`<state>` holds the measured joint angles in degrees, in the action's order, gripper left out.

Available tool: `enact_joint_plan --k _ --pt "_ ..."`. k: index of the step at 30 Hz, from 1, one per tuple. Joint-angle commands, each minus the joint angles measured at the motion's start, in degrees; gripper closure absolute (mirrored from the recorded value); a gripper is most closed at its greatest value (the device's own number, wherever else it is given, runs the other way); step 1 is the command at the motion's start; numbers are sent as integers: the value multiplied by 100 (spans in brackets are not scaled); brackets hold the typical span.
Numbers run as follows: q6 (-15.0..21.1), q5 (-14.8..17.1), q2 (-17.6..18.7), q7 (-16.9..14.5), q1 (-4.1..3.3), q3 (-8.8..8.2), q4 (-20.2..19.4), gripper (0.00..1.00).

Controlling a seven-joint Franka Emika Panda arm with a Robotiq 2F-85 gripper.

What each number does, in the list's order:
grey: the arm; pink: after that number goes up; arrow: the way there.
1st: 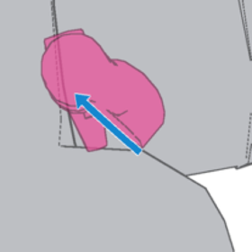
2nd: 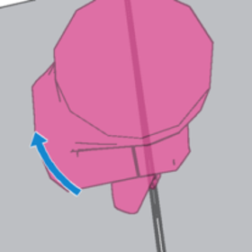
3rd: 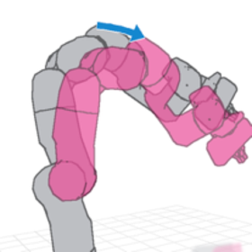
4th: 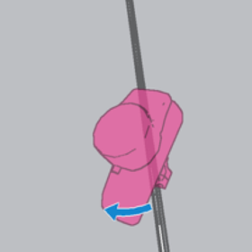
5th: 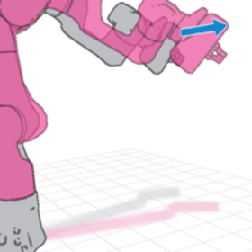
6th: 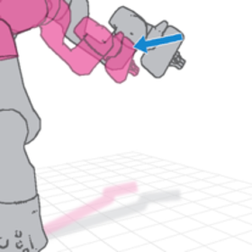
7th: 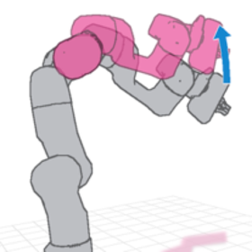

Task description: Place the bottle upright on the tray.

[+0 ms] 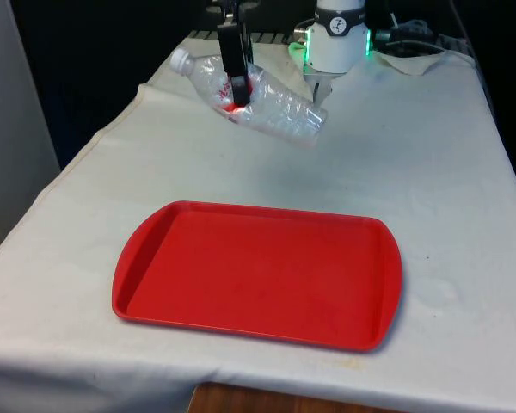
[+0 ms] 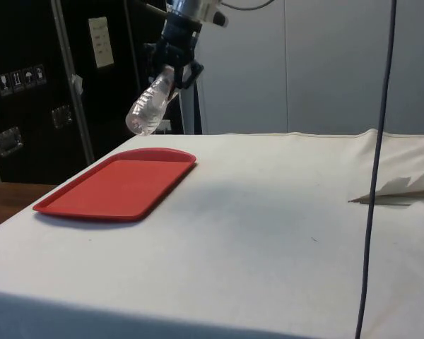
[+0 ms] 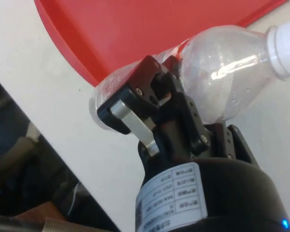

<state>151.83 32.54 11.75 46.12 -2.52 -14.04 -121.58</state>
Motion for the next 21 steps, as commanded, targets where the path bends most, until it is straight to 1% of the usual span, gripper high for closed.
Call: enact_joint_plan --k 1,2,3,4,11,12,13,19,20,21 --pt "80 -149 80 126 -40 -40 52 96" --pt "97 -195 109 149 -46 -34 80 96" --pt "34 -103 57 52 -6 6 63 96" --pt "109 -241 132 172 -46 -34 109 96" --pt "189 -590 367 350 -57 -46 378 96" --pt "120 -464 298 223 -11 11 338 96" --pt "195 -642 395 372 -57 -52 418 96" --pt "235 -980 596 567 -63 -74 659 96" --pt "172 -854 533 447 -11 0 625 96" --pt "241 -1031 625 590 -63 -80 693 96"
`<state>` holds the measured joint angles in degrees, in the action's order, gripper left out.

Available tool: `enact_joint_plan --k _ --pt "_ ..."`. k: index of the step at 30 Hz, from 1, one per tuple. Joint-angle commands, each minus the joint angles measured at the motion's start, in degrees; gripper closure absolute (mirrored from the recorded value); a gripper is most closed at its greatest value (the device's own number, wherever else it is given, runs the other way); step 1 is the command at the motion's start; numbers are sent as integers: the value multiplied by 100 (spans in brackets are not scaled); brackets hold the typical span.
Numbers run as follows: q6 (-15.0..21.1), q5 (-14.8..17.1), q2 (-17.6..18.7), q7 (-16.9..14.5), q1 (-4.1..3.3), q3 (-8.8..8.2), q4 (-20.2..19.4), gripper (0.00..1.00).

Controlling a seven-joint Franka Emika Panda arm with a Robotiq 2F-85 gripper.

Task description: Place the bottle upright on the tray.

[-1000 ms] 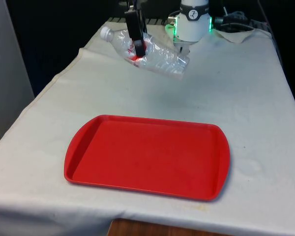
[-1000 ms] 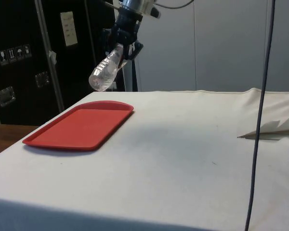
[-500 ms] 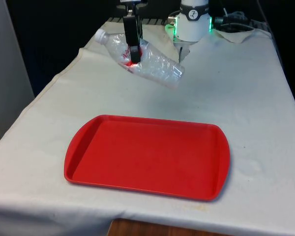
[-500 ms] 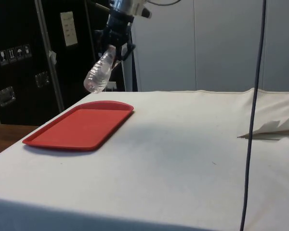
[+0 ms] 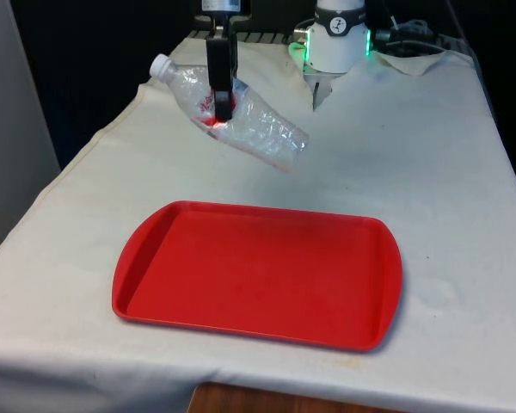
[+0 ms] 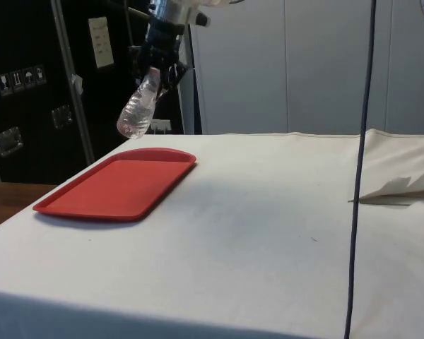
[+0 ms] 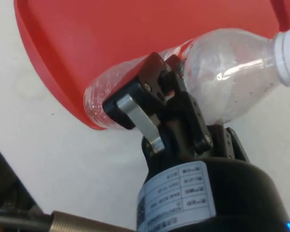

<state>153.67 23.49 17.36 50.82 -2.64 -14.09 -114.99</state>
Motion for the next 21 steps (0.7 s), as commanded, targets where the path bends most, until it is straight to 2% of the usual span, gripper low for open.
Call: enact_joint_plan --k 1,8,9,10,15,16,17,21 --pt "63 -178 86 155 -52 -80 69 96" --pt "80 -596 286 435 -57 -115 315 96" --pt "52 -493 235 321 0 -23 286 96" --pt "80 -653 304 481 -57 -120 344 96" --pt "57 -963 441 768 -57 -155 527 96" --pt "52 -871 390 653 0 -57 493 96" --pt "57 -1003 464 814 -63 -155 556 96" --pt "46 -1238 561 1031 -63 -189 688 96"
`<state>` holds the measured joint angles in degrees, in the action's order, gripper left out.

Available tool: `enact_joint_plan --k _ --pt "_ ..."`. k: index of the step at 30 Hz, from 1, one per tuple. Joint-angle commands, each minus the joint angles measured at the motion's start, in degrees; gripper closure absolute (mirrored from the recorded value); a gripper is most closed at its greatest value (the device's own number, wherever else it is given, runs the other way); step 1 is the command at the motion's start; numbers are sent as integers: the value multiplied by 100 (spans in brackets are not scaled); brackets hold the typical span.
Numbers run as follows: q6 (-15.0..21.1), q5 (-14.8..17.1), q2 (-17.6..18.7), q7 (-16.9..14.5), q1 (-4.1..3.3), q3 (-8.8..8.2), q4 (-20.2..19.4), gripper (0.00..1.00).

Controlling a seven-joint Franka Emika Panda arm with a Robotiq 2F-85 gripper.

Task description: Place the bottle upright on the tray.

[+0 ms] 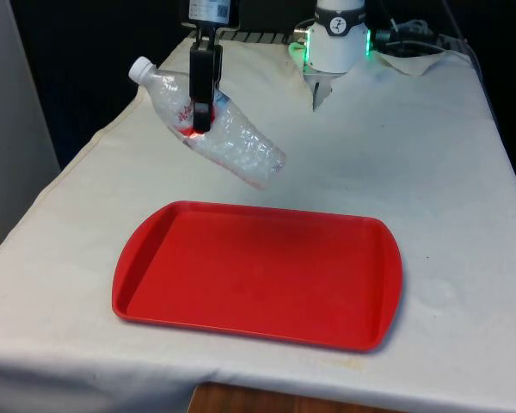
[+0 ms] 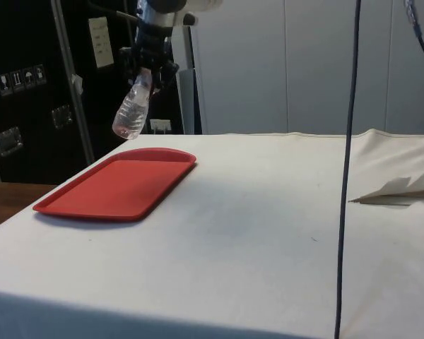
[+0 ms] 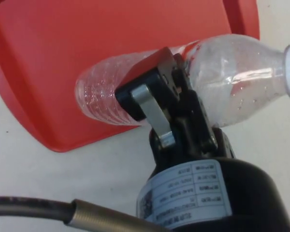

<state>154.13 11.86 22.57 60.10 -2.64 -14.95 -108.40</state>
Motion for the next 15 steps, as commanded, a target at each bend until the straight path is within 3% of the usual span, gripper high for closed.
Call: enact_joint_plan --k 1,4,5,6,12,13,14,15 --pt "-6 -120 57 149 -63 -109 52 96" --pt "-11 -252 115 269 -63 -132 126 96" --pt "0 -132 57 120 0 -17 63 96" --pt "-11 -292 132 309 -69 -138 149 96" --pt "-34 -613 275 613 -69 -195 338 96" --pt "-11 -504 223 464 0 -74 286 96" --pt "-40 -653 292 647 -69 -201 361 96" --pt "-40 -693 309 682 -69 -206 384 96"
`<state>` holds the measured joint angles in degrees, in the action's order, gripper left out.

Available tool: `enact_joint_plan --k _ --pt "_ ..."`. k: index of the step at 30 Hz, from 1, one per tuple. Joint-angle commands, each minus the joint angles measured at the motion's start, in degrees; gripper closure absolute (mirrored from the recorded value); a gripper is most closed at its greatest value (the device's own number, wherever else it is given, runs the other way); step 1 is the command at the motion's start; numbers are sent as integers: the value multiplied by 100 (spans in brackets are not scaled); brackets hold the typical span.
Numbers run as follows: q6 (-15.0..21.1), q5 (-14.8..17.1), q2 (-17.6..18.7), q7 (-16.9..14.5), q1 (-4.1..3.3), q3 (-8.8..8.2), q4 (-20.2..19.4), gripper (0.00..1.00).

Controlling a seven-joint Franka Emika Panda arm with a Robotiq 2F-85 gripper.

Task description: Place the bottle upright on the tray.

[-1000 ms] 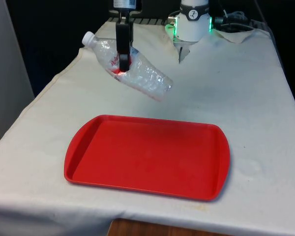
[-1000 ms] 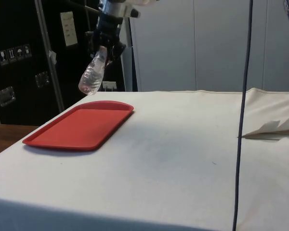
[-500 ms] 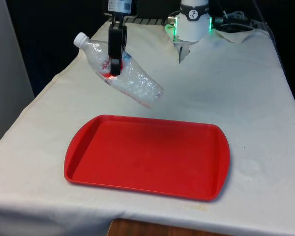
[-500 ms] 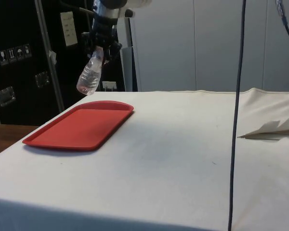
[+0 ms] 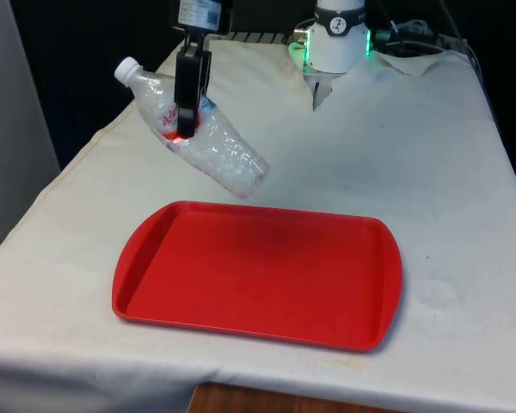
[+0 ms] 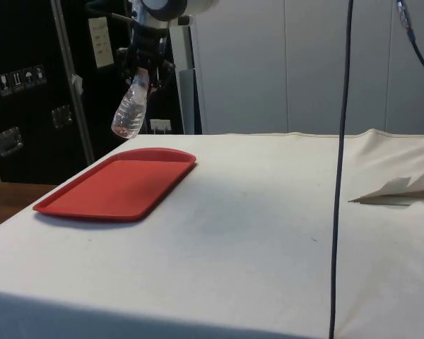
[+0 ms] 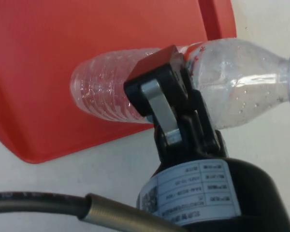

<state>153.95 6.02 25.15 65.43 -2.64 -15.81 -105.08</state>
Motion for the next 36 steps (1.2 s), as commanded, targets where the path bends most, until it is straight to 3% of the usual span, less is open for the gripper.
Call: enact_joint_plan --k 1,7,8,9,18,19,20,27,28,29,35,36 --pt "-29 -138 69 178 -74 -126 74 96" --pt "-46 -378 183 395 -80 -178 229 96" --pt "-11 -281 132 246 0 -57 178 96" --pt "-52 -413 201 424 -80 -189 252 96" --pt "-126 -779 332 739 -80 -246 441 96" --pt "-97 -659 269 573 0 -120 378 96" --pt "-132 -814 350 762 -86 -252 458 96" --pt "-172 -1140 447 957 -92 -275 521 96" --pt "-143 -1020 401 802 0 -143 476 96" --pt "-183 -1180 453 985 -92 -275 521 96" --pt "-246 -1495 487 1146 -92 -286 533 96" --pt "-235 -1438 435 1026 0 -160 481 96"
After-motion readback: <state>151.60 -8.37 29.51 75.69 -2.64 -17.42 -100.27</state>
